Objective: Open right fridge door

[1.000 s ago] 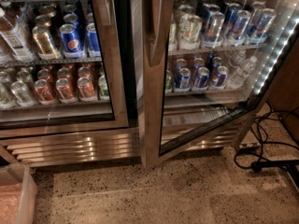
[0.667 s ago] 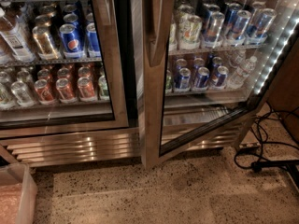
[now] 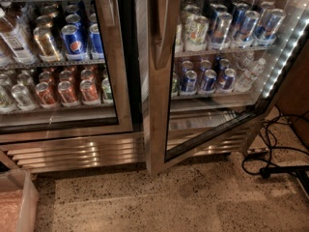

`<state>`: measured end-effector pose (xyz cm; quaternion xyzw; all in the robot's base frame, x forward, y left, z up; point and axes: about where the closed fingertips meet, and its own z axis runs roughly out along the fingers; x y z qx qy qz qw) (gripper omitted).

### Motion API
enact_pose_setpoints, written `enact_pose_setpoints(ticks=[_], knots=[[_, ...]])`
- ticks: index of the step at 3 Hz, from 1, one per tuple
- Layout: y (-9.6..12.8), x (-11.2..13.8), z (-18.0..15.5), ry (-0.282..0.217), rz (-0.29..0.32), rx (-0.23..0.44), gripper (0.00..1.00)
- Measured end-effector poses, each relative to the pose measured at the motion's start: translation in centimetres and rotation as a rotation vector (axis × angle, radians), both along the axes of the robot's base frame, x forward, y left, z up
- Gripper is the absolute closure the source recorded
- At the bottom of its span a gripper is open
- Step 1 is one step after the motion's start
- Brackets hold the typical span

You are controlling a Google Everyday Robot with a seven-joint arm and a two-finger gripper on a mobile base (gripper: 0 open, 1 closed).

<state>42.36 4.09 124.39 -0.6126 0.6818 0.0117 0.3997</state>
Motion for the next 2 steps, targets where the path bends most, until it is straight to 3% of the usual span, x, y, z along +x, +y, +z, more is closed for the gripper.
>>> enact_pose_setpoints(ticks=[1,2], knots=[[0.0,0.0,0.0,0.0,0.0,0.0,1.0],[0.0,0.0,0.0,0.0,0.0,0.0,0.83]])
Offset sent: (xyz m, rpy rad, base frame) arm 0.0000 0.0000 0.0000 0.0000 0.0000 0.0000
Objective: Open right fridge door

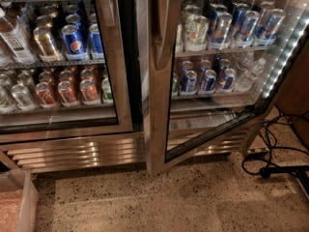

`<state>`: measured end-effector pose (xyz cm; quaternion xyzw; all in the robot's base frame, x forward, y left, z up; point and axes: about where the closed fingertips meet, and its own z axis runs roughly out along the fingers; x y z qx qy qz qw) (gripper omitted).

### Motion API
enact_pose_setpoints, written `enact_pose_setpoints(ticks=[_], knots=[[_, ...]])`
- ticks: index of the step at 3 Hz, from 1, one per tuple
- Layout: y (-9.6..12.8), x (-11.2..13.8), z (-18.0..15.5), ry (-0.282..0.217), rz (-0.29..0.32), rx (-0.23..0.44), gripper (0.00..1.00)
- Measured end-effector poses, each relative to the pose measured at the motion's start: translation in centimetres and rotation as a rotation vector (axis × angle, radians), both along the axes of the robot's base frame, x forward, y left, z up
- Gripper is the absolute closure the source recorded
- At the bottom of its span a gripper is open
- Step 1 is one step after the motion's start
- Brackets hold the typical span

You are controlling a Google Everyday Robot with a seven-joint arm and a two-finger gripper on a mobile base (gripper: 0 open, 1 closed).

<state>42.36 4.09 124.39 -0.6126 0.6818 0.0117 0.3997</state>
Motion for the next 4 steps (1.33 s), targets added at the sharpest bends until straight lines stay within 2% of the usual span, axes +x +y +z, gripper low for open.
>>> enact_pose_setpoints(ticks=[4], knots=[[0.0,0.0,0.0,0.0,0.0,0.0,0.34]])
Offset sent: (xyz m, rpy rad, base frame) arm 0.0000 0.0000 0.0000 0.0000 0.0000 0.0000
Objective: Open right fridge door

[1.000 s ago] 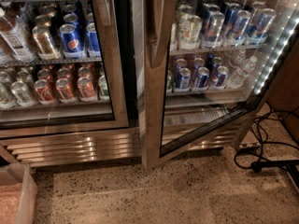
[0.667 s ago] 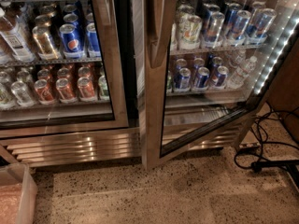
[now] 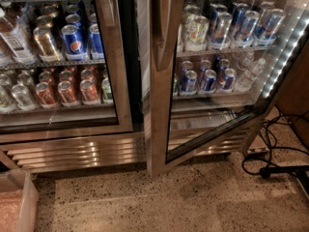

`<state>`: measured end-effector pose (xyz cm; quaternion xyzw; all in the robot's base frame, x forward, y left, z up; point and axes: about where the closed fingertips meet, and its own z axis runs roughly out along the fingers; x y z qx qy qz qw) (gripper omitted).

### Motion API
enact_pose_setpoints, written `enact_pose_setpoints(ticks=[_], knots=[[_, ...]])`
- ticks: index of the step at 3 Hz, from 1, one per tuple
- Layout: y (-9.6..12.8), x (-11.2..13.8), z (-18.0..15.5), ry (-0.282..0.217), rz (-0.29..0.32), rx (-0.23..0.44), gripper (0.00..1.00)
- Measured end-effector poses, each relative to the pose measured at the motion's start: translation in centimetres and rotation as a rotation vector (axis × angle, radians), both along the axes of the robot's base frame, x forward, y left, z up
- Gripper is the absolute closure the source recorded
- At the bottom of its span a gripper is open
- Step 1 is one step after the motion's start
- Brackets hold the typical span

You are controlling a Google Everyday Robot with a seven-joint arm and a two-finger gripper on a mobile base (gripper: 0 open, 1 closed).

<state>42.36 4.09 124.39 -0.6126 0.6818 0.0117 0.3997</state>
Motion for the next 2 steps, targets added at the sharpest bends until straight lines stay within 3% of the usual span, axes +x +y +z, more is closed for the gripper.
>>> enact_pose_setpoints(ticks=[2], knots=[[0.0,0.0,0.0,0.0,0.0,0.0,0.09]])
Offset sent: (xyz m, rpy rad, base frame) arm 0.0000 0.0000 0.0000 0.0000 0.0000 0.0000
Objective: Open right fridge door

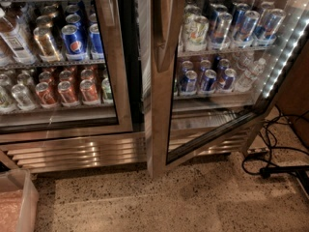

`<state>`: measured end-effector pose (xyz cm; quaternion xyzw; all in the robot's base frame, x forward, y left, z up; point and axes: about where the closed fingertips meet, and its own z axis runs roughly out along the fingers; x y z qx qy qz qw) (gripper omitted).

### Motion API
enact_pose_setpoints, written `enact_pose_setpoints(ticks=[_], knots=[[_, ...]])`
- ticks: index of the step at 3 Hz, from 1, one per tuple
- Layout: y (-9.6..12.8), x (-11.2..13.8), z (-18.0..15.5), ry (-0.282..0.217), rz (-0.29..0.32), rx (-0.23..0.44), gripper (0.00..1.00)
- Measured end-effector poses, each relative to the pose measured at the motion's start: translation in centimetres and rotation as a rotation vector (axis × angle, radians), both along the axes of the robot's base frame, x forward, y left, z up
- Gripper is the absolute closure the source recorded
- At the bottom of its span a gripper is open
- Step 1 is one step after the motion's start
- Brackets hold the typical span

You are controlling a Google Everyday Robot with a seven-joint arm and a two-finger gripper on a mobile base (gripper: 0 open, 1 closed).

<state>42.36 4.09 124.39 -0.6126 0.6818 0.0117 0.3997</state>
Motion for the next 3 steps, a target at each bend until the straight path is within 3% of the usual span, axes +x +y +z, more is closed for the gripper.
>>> enact_pose_setpoints(ticks=[1,3], knots=[[0.0,0.0,0.0,0.0,0.0,0.0,0.0],[0.0,0.0,0.0,0.0,0.0,0.0,0.0]])
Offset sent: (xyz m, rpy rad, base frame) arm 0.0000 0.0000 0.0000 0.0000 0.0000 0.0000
